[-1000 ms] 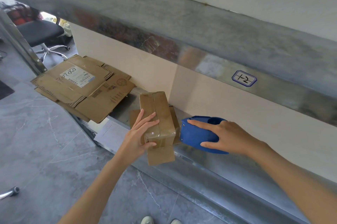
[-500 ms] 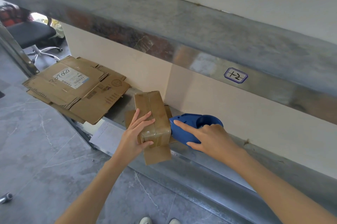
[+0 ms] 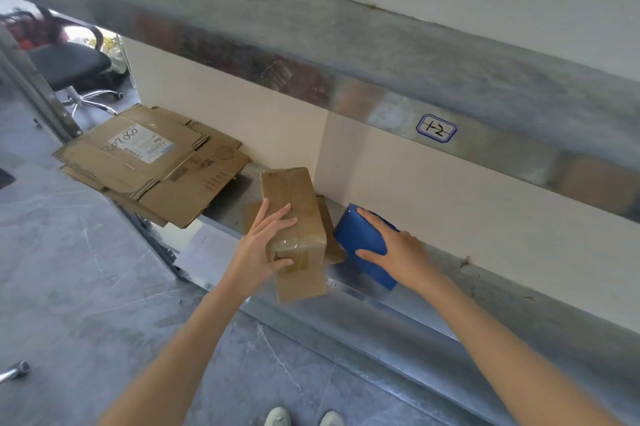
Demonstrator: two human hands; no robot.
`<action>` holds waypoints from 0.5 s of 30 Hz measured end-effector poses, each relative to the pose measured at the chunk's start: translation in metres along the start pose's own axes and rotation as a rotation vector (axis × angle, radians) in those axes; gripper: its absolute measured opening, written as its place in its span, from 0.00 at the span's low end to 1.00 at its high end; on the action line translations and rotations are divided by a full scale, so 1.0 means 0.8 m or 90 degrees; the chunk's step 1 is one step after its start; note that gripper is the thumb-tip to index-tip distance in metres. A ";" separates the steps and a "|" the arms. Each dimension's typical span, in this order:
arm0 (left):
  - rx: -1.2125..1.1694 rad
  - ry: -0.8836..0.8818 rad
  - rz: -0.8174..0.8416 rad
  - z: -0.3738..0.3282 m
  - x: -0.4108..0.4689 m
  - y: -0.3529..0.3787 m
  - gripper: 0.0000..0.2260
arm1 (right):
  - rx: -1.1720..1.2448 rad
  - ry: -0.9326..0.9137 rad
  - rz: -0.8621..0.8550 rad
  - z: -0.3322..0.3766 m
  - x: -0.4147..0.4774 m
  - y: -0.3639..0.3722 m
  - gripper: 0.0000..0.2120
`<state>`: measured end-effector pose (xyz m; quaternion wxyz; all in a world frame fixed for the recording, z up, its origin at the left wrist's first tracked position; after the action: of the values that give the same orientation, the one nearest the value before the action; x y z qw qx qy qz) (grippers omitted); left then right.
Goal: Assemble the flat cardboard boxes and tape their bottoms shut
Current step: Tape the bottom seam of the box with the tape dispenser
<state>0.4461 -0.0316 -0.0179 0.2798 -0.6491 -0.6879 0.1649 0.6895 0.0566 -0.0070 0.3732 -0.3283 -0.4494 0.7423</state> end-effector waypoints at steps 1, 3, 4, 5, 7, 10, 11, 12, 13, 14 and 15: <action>0.000 -0.001 -0.003 0.000 -0.001 0.001 0.34 | 0.028 0.013 -0.020 -0.013 0.001 0.002 0.36; 0.001 -0.007 -0.007 0.000 -0.002 0.000 0.34 | 0.070 0.037 -0.052 -0.039 0.004 0.008 0.34; -0.002 -0.009 -0.008 0.000 -0.002 0.000 0.34 | 0.091 0.051 -0.059 -0.051 0.004 0.012 0.34; -0.005 -0.009 -0.010 0.000 -0.002 0.000 0.34 | 0.102 0.063 -0.063 -0.060 0.005 0.015 0.34; -0.009 -0.008 -0.012 0.001 -0.002 0.001 0.33 | 0.095 0.068 -0.068 -0.073 0.005 0.020 0.35; -0.008 -0.010 -0.020 0.002 -0.002 0.003 0.33 | 0.093 0.064 -0.077 -0.080 0.007 0.023 0.35; -0.009 -0.012 -0.021 0.002 -0.001 0.003 0.33 | 0.088 0.060 -0.081 -0.082 0.008 0.024 0.35; -0.011 -0.014 -0.022 0.002 -0.001 0.003 0.33 | 0.080 0.056 -0.085 -0.083 0.009 0.026 0.35; -0.013 -0.014 -0.022 0.003 0.000 0.002 0.33 | 0.075 0.054 -0.087 -0.085 0.010 0.028 0.35; -0.013 -0.014 -0.022 0.003 0.000 0.002 0.33 | 0.076 0.053 -0.091 -0.087 0.010 0.029 0.34; -0.012 -0.014 -0.022 0.003 0.000 0.002 0.33 | 0.081 0.053 -0.096 -0.089 0.011 0.029 0.32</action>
<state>0.4460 -0.0316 -0.0204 0.2689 -0.6376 -0.7037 0.1610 0.7375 0.0864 -0.0567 0.4661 -0.2998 -0.4092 0.7249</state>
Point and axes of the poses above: each hand's wrist, its own x-axis towards the middle knuckle, its own y-axis out of the palm, z = x × y, the point moved 8 cm from there along x, towards the middle knuckle, and after that the axes turned 4 degrees about z, right-handed, at the moved point
